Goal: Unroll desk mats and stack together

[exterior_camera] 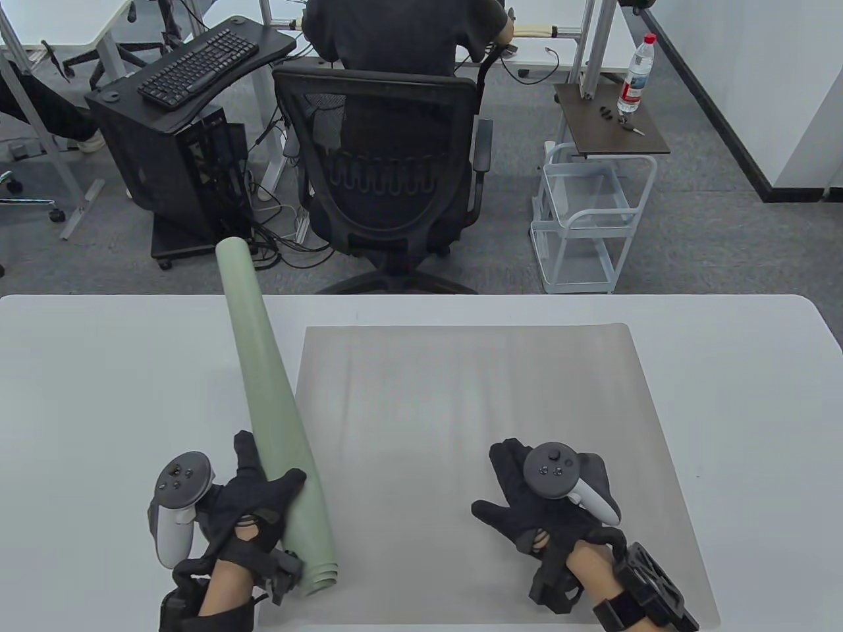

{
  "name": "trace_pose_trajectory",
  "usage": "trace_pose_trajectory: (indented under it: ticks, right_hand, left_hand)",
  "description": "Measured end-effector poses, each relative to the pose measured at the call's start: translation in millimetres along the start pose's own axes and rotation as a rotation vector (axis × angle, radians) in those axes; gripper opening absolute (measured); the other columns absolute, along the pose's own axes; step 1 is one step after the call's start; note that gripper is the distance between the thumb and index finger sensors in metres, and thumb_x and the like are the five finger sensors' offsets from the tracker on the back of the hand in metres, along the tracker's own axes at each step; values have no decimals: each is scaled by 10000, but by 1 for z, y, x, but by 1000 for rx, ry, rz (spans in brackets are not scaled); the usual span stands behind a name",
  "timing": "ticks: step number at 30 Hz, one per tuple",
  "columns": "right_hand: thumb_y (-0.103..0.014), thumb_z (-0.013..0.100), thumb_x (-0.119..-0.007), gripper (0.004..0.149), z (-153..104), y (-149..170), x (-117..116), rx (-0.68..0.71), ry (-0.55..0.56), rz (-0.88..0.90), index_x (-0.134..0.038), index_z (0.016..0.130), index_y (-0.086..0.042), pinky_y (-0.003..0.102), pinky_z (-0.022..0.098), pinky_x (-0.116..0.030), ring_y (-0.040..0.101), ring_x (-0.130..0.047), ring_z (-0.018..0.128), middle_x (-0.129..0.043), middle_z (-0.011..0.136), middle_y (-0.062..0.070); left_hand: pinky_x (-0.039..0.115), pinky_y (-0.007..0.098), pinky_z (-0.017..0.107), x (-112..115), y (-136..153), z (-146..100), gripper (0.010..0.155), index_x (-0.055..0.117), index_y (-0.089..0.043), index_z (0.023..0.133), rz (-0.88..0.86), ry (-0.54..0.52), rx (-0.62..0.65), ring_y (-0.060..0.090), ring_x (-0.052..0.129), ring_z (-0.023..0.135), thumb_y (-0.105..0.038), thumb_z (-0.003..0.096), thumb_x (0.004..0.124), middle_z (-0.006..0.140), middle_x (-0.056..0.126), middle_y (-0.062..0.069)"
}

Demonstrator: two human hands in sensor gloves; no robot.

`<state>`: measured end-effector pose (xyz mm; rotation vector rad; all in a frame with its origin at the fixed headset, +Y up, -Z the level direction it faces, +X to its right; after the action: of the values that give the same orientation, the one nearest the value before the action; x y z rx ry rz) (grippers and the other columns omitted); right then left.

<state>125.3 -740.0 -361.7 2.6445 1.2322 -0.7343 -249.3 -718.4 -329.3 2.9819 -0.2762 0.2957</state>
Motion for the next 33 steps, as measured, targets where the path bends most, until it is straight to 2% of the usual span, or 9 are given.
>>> trace_pose_trajectory:
  ticks: [7,10,15,18,20,24,27,31,33]
  right_hand:
    - [-536,499,-645,817,30,-88,-18,210,23,315,-167,1061,-185,598,739,-321,453,-192,1031,-112,1133,118]
    - [-543,495,-671,835,43,-115,-38,211,-3,421,-199,1063,-152,578,728,-455,479,-353,1012,-193,1131,169]
    - [-650,472,-685,964,66,-113,-64,112,-136,465,-154,1045,-84,544,659,-662,455,-665,923,-370,1090,232]
    - [-672,440,-748,1071,70,-102,-70,92,-195,623,-118,1026,-36,548,652,-663,449,-685,889,-394,1062,239]
    - [-630,445,-793,1036,72,-89,-70,72,-181,668,-177,1028,-35,529,638,-707,415,-745,867,-470,1043,209]
    - [-501,533,-861,927,75,-71,-75,216,-485,1157,-227,1052,-69,556,653,-681,433,-736,871,-502,1040,199]
    - [-555,549,-794,871,75,-73,-77,326,-516,1136,-259,1057,-92,484,637,-767,364,-825,857,-566,1042,155]
    - [-537,556,-802,843,76,-82,-78,346,-544,1173,-277,1072,-125,507,652,-751,401,-794,902,-542,1078,176]
    - [-516,552,-810,840,76,-83,-77,309,-489,1098,-269,1071,-138,534,660,-737,441,-752,932,-503,1091,204]
  left_hand:
    - [692,481,663,31,8,8,977,-59,-138,932,-18,62,43,349,713,896,-339,494,791,1122,335,148]
    - [672,493,676,37,12,5,976,-56,-141,935,3,69,49,346,693,911,-338,494,792,1124,334,142]
    - [596,533,711,53,6,-4,980,-51,-147,940,183,81,70,360,601,967,-344,493,798,1132,331,130]
    - [508,577,732,77,-8,-7,986,-56,-161,942,431,92,89,423,456,1003,-374,485,791,1139,239,149]
    - [513,572,726,81,-19,-9,919,111,-153,997,480,79,199,442,418,995,-494,438,758,1125,204,167]
    - [446,597,742,61,-18,-3,625,466,-271,1023,105,188,215,440,344,1024,-483,485,703,1148,316,74]
    - [531,585,711,44,-12,6,709,383,-236,1034,85,52,77,443,489,993,-523,475,713,1127,433,86]
    - [551,570,707,44,-13,31,798,373,-233,1035,40,171,-5,431,515,988,-651,446,713,1123,442,82]
    - [575,556,697,45,-16,42,823,390,-209,1017,43,149,-39,421,554,972,-632,428,779,1102,464,88]
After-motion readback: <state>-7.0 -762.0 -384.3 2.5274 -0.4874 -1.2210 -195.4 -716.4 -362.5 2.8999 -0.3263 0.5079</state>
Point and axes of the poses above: the tracker on the back of each hand, its own y axis roughly to the little-finger side, its own z axis roughly from the wrist to the fingertips, x = y × z, the point moved 2 cm from there along z, roughly from the wrist to the fingertips
